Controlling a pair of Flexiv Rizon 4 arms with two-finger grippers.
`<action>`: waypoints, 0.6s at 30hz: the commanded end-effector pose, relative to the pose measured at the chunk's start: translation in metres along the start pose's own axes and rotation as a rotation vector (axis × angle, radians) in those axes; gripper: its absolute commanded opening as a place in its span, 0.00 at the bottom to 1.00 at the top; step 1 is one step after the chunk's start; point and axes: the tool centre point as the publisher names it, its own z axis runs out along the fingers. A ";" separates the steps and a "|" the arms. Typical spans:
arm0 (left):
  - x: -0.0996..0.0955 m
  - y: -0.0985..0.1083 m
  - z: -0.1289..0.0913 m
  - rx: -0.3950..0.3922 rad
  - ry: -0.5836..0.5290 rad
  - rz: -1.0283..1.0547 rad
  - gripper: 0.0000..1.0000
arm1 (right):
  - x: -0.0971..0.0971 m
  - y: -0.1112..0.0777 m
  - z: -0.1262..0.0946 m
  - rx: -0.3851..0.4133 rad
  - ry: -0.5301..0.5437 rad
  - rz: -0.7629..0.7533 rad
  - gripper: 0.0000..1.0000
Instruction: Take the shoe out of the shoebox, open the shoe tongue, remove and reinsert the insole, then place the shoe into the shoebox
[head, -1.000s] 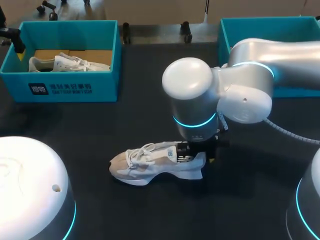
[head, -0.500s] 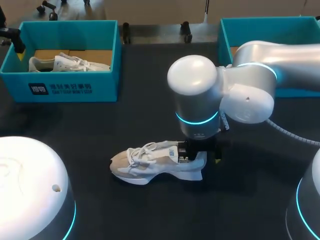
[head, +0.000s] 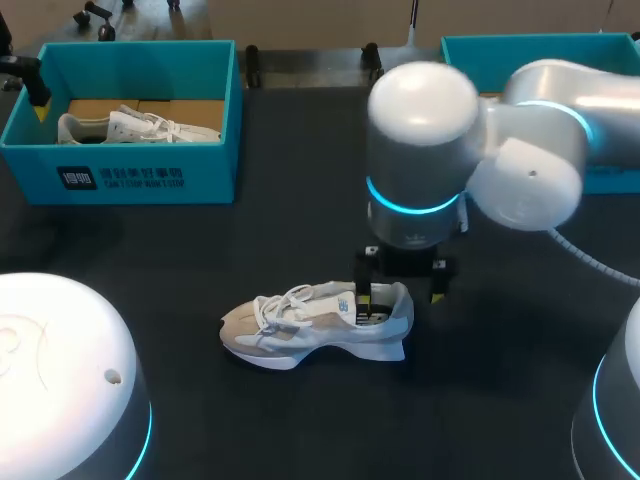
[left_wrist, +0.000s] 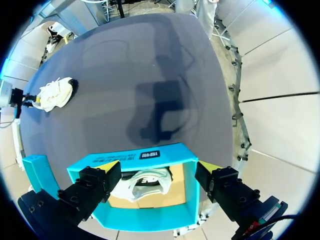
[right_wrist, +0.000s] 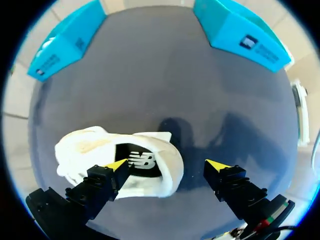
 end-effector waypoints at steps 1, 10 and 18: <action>0.000 -0.002 0.000 -0.003 0.004 0.001 1.00 | -0.041 -0.005 -0.027 -0.038 0.197 -0.057 1.00; 0.000 -0.002 0.000 -0.003 0.004 0.001 1.00 | -0.052 0.002 -0.045 -0.024 0.486 -0.373 1.00; 0.000 -0.002 0.000 -0.003 0.004 0.001 1.00 | -0.052 0.002 -0.039 -0.032 0.520 -0.436 1.00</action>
